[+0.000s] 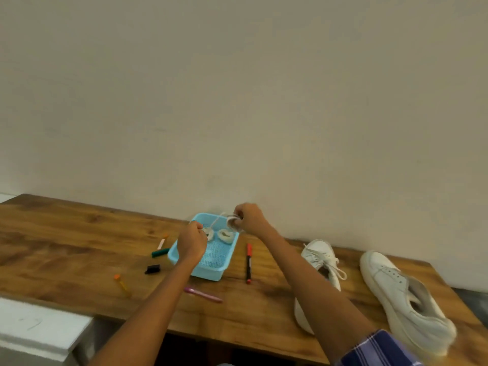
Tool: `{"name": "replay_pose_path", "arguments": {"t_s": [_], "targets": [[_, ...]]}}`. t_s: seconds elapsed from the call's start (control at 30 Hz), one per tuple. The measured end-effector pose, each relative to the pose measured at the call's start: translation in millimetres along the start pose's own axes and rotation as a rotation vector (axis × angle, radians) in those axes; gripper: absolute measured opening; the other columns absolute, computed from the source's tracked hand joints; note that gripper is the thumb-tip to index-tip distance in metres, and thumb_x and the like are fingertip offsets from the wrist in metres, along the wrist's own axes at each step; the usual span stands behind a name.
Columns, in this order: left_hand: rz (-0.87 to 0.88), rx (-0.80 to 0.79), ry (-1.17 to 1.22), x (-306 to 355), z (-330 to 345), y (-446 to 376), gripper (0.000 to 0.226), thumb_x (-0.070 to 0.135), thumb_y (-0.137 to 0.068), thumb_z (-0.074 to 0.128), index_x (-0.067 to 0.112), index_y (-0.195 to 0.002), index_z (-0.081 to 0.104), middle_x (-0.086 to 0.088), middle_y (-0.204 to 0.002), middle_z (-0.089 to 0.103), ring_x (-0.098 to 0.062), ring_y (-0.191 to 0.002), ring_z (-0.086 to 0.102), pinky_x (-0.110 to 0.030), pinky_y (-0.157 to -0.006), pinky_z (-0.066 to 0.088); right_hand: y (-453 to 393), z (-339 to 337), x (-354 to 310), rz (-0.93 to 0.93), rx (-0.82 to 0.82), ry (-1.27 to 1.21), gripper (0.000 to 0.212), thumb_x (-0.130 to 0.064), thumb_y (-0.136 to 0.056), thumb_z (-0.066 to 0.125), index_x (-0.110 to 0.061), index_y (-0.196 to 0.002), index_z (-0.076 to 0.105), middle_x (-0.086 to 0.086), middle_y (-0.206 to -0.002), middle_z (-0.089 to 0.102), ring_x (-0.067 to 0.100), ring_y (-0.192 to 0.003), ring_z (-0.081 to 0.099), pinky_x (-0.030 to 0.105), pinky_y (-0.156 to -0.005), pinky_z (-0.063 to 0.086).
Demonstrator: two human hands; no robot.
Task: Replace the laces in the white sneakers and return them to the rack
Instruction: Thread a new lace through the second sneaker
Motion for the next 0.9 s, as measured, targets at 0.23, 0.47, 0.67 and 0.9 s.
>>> {"name": "replay_pose_path", "arguments": {"t_s": [0.23, 0.47, 0.67, 0.9], "targets": [[0.212, -0.627, 0.132, 119.4, 104.4, 93.9, 0.048, 0.032, -0.084, 0.068, 0.008, -0.123, 0.053, -0.008, -0.119, 0.061, -0.024, -0.110, 0.058, -0.029, -0.092, 0.043, 82.6, -137.0, 111.5, 0.193, 0.367, 0.006, 0.015, -0.009, -0.081, 0.064, 0.004, -0.087, 0.067, 0.021, -0.087, 0.069, 0.035, -0.081, 0.065, 0.041, -0.077, 0.051], [0.348, -0.698, -0.300, 147.1, 180.7, 168.4, 0.074, 0.043, -0.081, 0.064, 0.022, -0.142, 0.028, -0.012, -0.142, 0.031, -0.030, -0.131, 0.035, -0.039, -0.103, 0.039, 169.3, -173.1, 203.1, 0.406, 0.322, -0.163, 0.008, -0.004, -0.083, 0.063, 0.001, -0.090, 0.064, 0.020, -0.085, 0.071, 0.002, -0.038, 0.056, 0.008, -0.042, 0.043], [0.223, -0.625, -0.200, 157.4, 181.7, 170.2, 0.083, 0.045, -0.077, 0.068, 0.015, -0.141, 0.025, -0.014, -0.136, 0.037, -0.028, -0.126, 0.039, -0.039, -0.101, 0.042, 184.8, -167.1, 224.0, 0.381, 0.295, -0.194, 0.020, 0.004, -0.087, 0.051, 0.008, -0.095, 0.069, 0.015, -0.072, 0.067, -0.001, -0.034, 0.053, 0.012, -0.047, 0.047], [0.449, -0.379, -0.012, 218.4, 153.1, 180.1, 0.052, 0.049, -0.095, 0.042, 0.023, -0.139, 0.038, -0.006, -0.142, 0.040, -0.025, -0.130, 0.038, -0.041, -0.105, 0.038, 180.9, -166.3, 214.2, 0.293, 0.325, -0.176, 0.022, 0.001, -0.085, 0.051, 0.007, -0.087, 0.072, 0.022, -0.071, 0.064, 0.012, -0.051, 0.047, 0.021, -0.053, 0.044]]}}
Point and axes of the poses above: each hand's wrist, its own y-axis away from the middle knuckle, its own z-axis out of the palm, x = y × z, the point moved 1 cm from there along -y, towards the middle knuckle
